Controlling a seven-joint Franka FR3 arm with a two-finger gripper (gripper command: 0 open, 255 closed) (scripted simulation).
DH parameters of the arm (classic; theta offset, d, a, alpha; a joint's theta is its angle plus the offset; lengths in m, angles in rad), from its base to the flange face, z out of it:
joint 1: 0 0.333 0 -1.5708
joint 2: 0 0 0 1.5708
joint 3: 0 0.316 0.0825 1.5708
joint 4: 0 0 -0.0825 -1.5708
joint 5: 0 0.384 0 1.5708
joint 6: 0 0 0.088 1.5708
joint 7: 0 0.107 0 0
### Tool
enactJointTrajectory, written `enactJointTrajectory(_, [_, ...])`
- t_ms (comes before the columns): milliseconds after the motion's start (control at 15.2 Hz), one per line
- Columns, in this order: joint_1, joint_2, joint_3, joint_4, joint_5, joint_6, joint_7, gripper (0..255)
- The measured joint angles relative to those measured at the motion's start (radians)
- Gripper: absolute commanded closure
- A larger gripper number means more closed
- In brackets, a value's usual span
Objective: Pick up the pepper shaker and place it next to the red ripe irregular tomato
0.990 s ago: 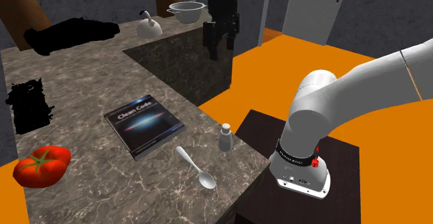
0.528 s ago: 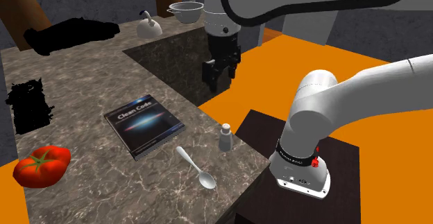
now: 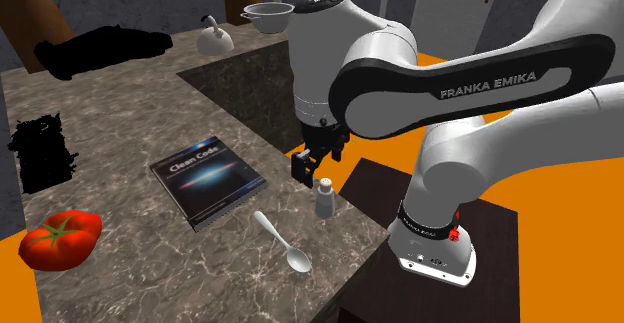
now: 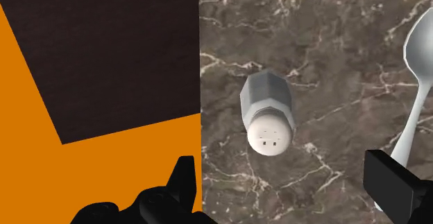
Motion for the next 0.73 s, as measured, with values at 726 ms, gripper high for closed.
enactJointTrajectory(726, [0.022,0.054,0.073,-0.112,0.058,0.163,0.032,0])
